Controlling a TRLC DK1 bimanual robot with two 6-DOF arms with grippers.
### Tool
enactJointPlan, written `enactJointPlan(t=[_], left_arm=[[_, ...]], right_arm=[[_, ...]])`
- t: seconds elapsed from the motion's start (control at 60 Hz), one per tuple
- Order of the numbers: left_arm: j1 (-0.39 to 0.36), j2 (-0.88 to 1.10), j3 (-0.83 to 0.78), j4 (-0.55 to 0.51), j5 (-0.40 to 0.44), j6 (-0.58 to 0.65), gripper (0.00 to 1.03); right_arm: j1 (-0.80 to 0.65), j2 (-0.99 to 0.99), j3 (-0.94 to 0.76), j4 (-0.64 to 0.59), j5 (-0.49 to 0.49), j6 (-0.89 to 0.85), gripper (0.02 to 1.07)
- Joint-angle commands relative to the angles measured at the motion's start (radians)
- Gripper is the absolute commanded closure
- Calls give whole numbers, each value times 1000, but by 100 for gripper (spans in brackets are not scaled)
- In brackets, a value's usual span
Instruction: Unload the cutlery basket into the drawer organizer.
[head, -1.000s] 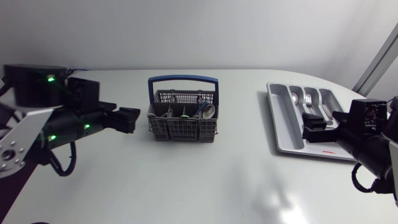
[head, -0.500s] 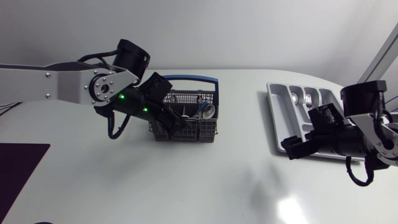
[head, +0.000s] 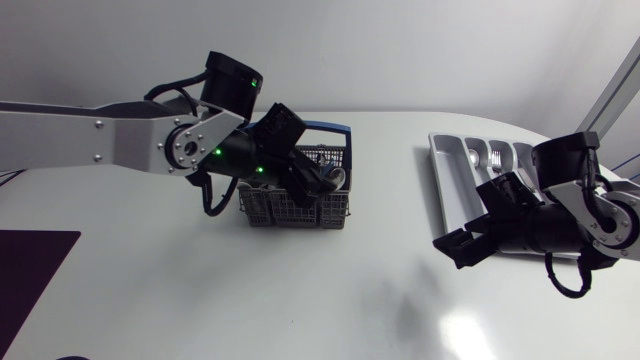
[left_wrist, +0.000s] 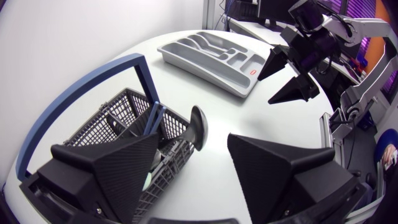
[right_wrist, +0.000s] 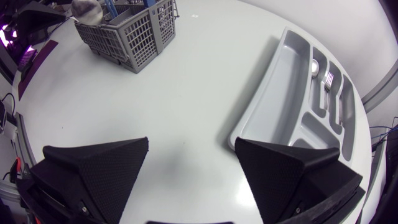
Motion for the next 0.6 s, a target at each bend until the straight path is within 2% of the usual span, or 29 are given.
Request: enactJointPlan(t=[0.0, 0.083, 0.167, 0.25, 0.3, 0.433, 0.583], left_arm=[[-6, 65, 57, 9, 15, 18, 37], [0, 96, 77, 6, 41, 18, 40], [3, 119, 98, 7, 67, 16, 50], [3, 142, 121, 7, 67, 4, 66], [5, 150, 129, 7, 67, 0, 71], [18, 170, 157, 9, 107, -20, 100], [43, 170, 184, -19, 155, -56, 100]], right_arm=[[7, 21, 21, -7, -4, -19, 7], [18, 21, 18, -5, -3, -21, 7], [26, 24, 12, 1, -3, -21, 7], [26, 28, 10, 3, -3, -21, 7], [26, 28, 9, 4, -3, -21, 7], [29, 25, 4, 4, -1, -24, 7], [29, 16, 1, 0, -1, -31, 7]])
